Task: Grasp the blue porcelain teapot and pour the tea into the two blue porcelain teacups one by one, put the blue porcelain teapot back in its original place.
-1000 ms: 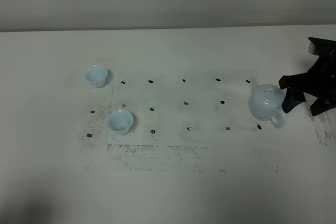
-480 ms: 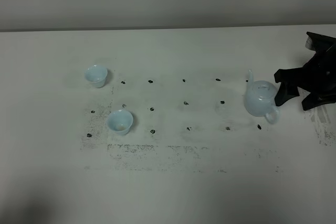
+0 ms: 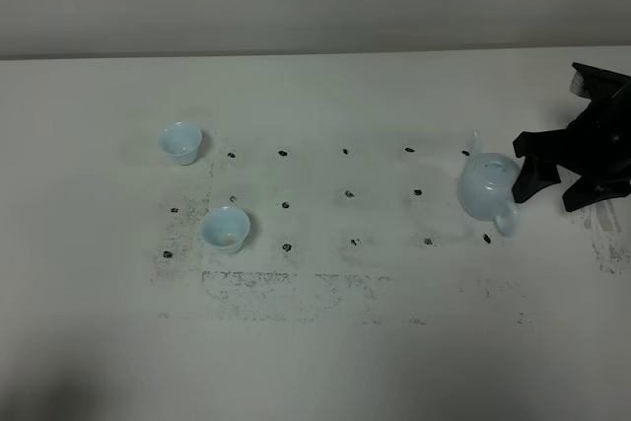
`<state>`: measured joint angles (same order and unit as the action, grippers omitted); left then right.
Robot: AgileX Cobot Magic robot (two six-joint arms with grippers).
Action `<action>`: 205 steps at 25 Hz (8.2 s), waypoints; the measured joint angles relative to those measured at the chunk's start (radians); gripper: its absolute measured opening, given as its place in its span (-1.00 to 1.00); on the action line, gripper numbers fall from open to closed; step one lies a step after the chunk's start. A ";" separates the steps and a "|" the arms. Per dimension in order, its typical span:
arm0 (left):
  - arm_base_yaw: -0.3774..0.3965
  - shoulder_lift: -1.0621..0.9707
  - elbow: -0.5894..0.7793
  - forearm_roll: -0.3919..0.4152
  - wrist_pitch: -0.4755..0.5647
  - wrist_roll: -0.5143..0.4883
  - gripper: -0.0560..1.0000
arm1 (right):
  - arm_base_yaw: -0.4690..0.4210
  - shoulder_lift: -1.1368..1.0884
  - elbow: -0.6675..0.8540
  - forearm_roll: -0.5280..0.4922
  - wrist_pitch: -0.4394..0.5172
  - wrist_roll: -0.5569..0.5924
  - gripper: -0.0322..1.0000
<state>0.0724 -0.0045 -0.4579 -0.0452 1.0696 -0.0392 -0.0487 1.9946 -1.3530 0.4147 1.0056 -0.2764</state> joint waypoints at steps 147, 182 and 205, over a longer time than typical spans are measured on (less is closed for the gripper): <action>0.000 0.000 0.000 0.000 0.000 0.000 0.40 | 0.230 0.112 -0.169 -0.272 0.164 0.215 -0.82; 0.000 0.000 0.000 0.000 0.000 0.000 0.40 | 0.232 0.031 -0.220 -0.303 0.205 0.128 -0.82; 0.000 0.000 0.000 0.000 0.000 0.000 0.40 | 0.461 0.240 -0.722 -0.298 0.227 -0.043 -0.82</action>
<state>0.0724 -0.0045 -0.4579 -0.0452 1.0700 -0.0392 0.4126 2.2341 -2.0749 0.1170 1.2325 -0.3191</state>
